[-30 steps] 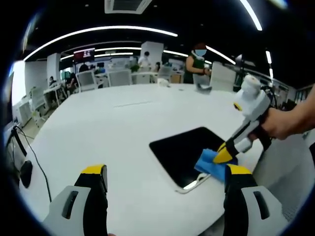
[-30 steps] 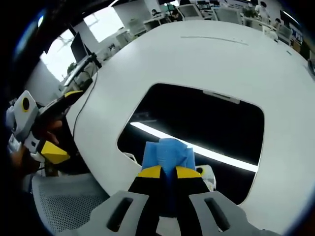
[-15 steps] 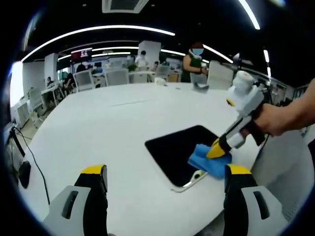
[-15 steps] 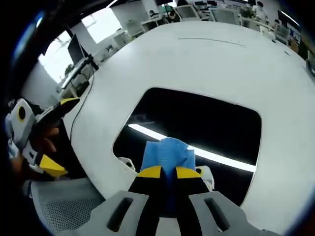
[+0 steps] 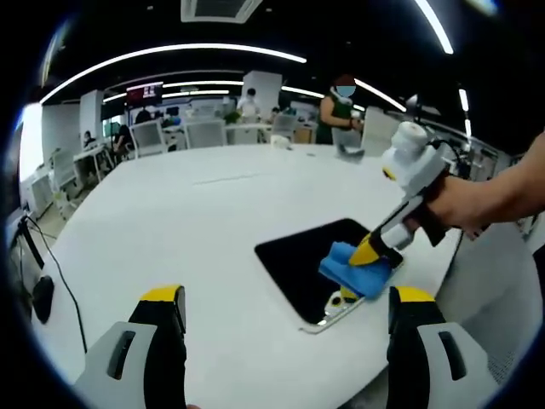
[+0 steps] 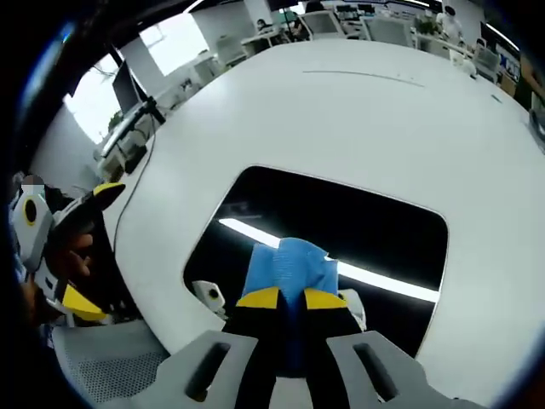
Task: Wipe the mirror surface with the cleaning cloth until all visible marks leave the cleaned area.
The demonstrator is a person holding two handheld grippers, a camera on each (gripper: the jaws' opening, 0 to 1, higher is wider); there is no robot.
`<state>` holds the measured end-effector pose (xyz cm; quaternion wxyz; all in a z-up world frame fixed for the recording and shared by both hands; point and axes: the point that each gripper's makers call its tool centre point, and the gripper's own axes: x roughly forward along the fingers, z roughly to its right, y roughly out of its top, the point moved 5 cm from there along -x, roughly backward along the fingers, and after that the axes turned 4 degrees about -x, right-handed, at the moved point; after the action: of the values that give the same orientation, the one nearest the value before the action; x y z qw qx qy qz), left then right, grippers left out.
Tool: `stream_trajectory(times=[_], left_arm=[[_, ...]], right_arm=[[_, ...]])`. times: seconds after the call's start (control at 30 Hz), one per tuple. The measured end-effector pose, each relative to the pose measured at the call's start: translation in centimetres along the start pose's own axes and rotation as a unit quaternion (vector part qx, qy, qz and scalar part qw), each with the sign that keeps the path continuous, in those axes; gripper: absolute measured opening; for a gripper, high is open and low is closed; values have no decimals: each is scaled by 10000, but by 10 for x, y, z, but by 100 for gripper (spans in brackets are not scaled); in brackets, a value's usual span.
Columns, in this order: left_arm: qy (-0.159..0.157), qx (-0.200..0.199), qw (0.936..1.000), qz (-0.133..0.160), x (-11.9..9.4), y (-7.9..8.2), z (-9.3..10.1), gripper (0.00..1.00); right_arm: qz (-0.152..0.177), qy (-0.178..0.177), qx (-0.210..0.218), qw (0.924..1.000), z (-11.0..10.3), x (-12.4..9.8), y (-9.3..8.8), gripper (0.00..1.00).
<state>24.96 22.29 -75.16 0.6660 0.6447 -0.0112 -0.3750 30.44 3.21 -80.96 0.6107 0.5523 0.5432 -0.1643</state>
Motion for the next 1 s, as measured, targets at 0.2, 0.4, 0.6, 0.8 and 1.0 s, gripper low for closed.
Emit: stream_trajectory(times=[0.2,0.4,0.6,0.8,1.0], left_arm=[[-25,-20,10000,-4,1,0,2,100],[-36,-77,10000,-43,2,-2,2,100],[-32,-90,9999,-81,0,-5,1,100],[-35,-89,9999,-79,1,-4,-1,100],[-47,-78,9999,-92,1,-3,-2,100]], right_arm=[[22,-26,-49,10000,5,4,9,3],[42,-123,-143,9998,9,9,19,4],[68,-159,-105,9998,13,12,28,4],[127,-221,-201,9995,19,17,37,4],[150,-258,-155,9994,24,20,45,4]])
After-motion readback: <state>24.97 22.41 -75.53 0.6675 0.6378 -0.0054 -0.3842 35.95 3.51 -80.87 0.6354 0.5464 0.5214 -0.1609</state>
